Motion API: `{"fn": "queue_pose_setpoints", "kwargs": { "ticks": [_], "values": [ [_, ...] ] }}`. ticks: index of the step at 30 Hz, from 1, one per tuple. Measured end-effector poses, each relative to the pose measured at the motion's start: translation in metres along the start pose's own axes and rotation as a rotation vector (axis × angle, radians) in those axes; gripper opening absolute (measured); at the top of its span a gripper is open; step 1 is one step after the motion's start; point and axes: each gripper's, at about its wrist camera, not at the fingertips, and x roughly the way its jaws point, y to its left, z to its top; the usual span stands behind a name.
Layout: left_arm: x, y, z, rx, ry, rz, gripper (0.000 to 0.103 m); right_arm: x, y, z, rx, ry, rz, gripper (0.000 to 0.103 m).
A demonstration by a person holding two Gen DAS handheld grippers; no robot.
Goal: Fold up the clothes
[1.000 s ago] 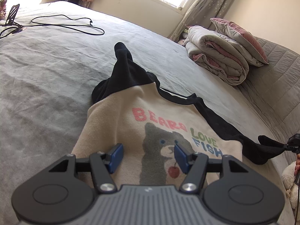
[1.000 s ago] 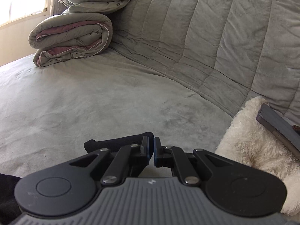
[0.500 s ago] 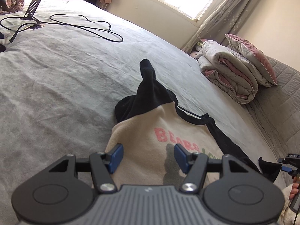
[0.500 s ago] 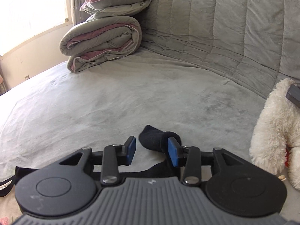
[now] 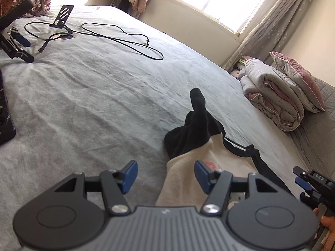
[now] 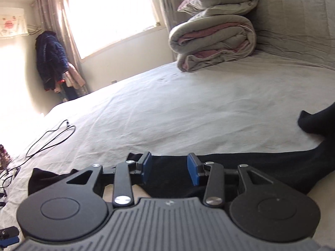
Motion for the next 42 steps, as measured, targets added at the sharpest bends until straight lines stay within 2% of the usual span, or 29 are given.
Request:
{"fn": "queue_pose_setpoints", "kwargs": {
  "ticks": [2, 6, 10, 14, 21, 29, 34, 39, 42],
  "values": [
    [0.002, 0.004, 0.002, -0.012, -0.005, 0.022, 0.061, 0.004, 0.013, -0.008, -0.022, 0.011, 0.070, 0.042],
    [0.009, 0.010, 0.000, -0.037, 0.011, 0.039, 0.061, 0.012, 0.011, -0.021, -0.001, 0.048, 0.118, 0.043],
    [0.014, 0.008, -0.002, -0.018, 0.022, 0.052, 0.061, 0.020, 0.009, -0.034, 0.021, 0.084, 0.166, 0.043],
    [0.016, 0.008, -0.003, 0.000, 0.017, 0.058, 0.061, 0.028, 0.007, -0.047, 0.043, 0.120, 0.214, 0.048],
    [0.017, 0.007, -0.005, 0.007, 0.003, 0.059, 0.061, 0.027, 0.012, -0.051, 0.033, 0.131, 0.231, 0.055],
    [0.013, 0.022, 0.003, -0.067, 0.019, -0.003, 0.059, 0.027, 0.009, -0.051, 0.032, 0.143, 0.258, 0.056],
    [0.017, 0.025, 0.001, -0.106, 0.057, -0.100, 0.058, 0.024, 0.007, -0.049, 0.045, 0.147, 0.294, 0.056],
    [0.026, 0.008, 0.004, -0.059, 0.067, -0.097, 0.056, 0.020, 0.003, -0.045, 0.083, 0.156, 0.339, 0.056],
    [0.029, 0.005, 0.013, -0.076, 0.053, -0.073, 0.056, 0.018, 0.001, -0.042, 0.101, 0.157, 0.361, 0.056]
  ]
}}
